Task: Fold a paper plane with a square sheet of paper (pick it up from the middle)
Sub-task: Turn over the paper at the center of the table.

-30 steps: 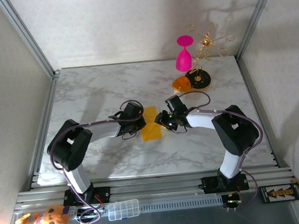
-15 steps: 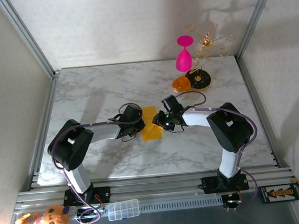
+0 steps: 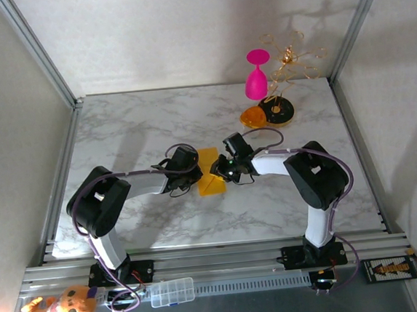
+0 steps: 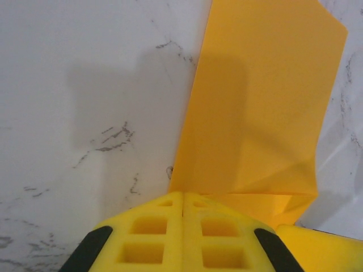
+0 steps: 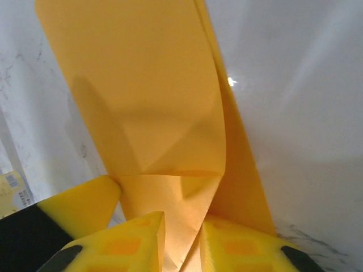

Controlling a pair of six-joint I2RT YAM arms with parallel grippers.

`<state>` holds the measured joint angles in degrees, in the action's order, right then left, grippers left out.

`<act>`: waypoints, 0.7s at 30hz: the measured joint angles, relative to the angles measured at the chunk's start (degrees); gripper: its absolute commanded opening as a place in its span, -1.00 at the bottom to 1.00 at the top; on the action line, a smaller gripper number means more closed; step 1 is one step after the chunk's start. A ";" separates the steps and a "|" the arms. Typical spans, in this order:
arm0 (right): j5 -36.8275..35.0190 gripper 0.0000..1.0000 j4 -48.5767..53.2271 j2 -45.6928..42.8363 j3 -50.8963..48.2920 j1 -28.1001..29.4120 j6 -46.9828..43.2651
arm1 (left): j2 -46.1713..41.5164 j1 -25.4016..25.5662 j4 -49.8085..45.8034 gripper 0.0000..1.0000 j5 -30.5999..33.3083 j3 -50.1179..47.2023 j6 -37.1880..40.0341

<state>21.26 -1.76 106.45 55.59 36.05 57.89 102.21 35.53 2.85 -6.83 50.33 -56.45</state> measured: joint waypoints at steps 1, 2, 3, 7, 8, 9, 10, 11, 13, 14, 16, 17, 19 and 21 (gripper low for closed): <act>0.44 -0.59 -0.61 0.00 0.00 0.00 0.04 | 0.02 0.00 0.00 -1.00 0.00 0.00 -0.02; 0.94 -0.60 -1.36 0.00 -0.02 0.00 0.04 | 0.02 0.00 0.02 -1.00 0.00 0.00 -0.04; 1.36 -0.61 -2.08 0.00 -0.11 0.00 0.20 | 0.02 -0.02 0.02 -1.00 0.00 0.00 -0.11; 2.49 -0.64 -4.00 0.00 -0.79 0.15 0.28 | 0.00 -0.02 0.02 -1.00 -0.02 0.00 -0.44; 2.67 -0.65 -4.42 0.02 -1.07 0.22 0.31 | 0.00 -0.02 0.02 -1.00 -0.02 0.00 -0.46; 2.84 -0.66 -4.72 0.07 -1.31 0.22 0.31 | 0.00 -0.02 0.02 -1.00 -0.07 0.00 -0.48; 2.86 -0.67 -4.98 0.13 -1.51 0.22 0.42 | 0.00 -0.07 0.02 -1.00 -0.20 0.00 -0.61; 2.89 -0.69 -5.16 0.24 -1.62 0.22 0.46 | 0.00 -0.13 0.02 -0.99 -0.39 0.00 -0.63; 2.89 -0.77 -5.42 0.52 -1.64 0.22 0.44 | -0.04 -0.39 0.00 -0.96 -0.87 0.00 -0.66; 2.86 -0.81 -5.68 0.61 -1.66 0.22 0.44 | -0.07 -0.57 0.00 -0.93 -1.20 0.00 -0.72; 2.84 -0.88 -6.08 0.66 -1.73 0.22 0.31 | -0.31 -0.96 -0.07 -0.83 -1.99 0.00 -0.83; 2.80 -0.92 -6.34 0.66 -1.73 0.22 0.20 | -0.70 -1.31 -0.17 -0.80 -2.56 0.00 -0.85; 2.58 -1.00 -7.32 0.59 -1.99 0.22 -0.04 | -2.49 -2.29 -0.68 -0.82 -3.15 0.00 -0.81; 2.43 -1.00 -8.98 0.04 -2.91 0.17 -0.48 | -5.49 -3.74 -1.16 -0.69 -3.87 -0.04 -0.48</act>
<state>23.68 -10.74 106.50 52.69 36.23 57.41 96.73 31.79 1.69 -10.70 50.28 -56.93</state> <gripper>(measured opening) 0.056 0.097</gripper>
